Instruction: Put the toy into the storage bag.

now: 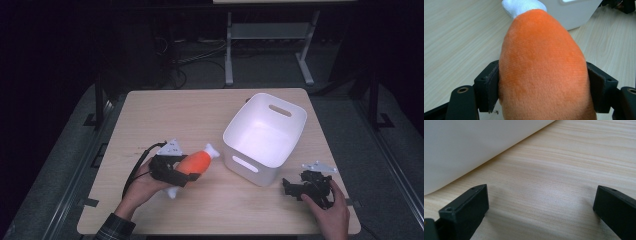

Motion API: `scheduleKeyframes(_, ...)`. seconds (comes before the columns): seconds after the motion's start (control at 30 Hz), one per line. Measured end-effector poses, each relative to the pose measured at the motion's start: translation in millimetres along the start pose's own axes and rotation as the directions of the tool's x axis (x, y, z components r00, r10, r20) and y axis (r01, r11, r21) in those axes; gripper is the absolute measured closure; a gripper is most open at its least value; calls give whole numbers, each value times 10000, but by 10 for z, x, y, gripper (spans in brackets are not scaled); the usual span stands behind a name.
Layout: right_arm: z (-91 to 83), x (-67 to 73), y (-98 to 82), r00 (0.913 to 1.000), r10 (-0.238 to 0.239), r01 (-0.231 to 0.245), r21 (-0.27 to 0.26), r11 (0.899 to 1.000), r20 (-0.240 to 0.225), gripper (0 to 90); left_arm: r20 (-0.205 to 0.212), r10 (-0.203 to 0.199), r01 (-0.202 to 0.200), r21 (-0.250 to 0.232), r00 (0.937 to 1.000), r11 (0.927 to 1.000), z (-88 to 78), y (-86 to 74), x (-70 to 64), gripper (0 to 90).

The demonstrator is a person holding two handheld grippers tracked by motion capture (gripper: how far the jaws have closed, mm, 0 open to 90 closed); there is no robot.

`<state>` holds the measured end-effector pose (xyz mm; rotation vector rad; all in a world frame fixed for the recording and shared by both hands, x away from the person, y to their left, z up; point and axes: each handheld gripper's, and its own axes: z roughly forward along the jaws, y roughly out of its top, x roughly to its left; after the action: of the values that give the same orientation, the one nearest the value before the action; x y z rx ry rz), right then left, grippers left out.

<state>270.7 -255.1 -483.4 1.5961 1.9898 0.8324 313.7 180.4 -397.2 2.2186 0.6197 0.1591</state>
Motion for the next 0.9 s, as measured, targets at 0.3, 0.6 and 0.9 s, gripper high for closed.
scheduleKeyframes(0.3,0,0,0,10000,2,-2,-1,10000,-2,0,308,55,-48,-208,9995,9998,-111,115,34,240)
scheduleKeyframes(0.6,0,0,0,10000,1,-1,-1,10000,0,0,645,76,-50,-401,9979,9992,-196,250,50,240)
scheduleKeyframes(0.9,-2,3,0,10000,35,-35,17,10000,-11,0,930,210,-155,-594,9954,9981,-277,460,64,240)
